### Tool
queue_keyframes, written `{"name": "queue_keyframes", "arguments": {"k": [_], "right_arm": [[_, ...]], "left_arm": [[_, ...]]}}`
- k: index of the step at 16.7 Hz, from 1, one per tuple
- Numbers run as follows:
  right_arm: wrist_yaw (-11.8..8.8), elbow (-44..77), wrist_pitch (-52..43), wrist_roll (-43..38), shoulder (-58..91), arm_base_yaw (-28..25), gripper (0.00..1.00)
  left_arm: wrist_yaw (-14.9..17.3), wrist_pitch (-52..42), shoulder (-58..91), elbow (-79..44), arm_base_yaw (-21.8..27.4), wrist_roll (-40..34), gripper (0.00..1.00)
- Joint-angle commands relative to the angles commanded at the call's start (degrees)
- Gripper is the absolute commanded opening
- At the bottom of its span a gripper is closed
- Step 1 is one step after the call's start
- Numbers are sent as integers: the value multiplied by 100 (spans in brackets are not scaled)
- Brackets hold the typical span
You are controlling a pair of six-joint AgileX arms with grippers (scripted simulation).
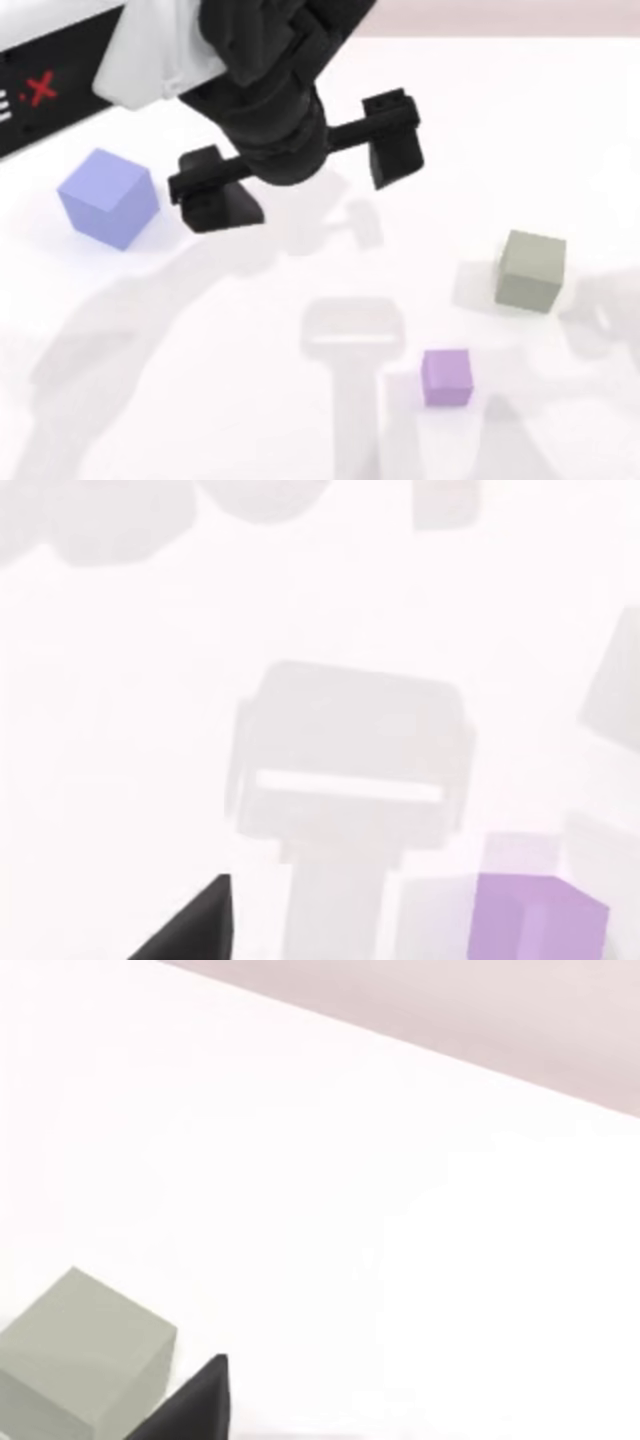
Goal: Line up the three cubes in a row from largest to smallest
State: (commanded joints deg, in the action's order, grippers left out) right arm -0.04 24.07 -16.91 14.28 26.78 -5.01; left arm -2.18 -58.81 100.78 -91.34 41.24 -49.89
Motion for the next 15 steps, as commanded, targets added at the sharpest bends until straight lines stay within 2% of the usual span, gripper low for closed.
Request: {"name": "queue_keyframes", "arguments": {"k": [4,9,15], "right_arm": [[11,1674,-1243,1008,2332,-339,100],[12,3661,-2792,2243,5138,-766,100],[8,5697,-4252,3463,7643,-1192,100]], "left_arm": [[-4,1279,-2502,2229,-1094,788,100],[29,2994,-5678,5202,-2451,2195,100],[125,4788,-8572,7903,-3655,3922,100]]}}
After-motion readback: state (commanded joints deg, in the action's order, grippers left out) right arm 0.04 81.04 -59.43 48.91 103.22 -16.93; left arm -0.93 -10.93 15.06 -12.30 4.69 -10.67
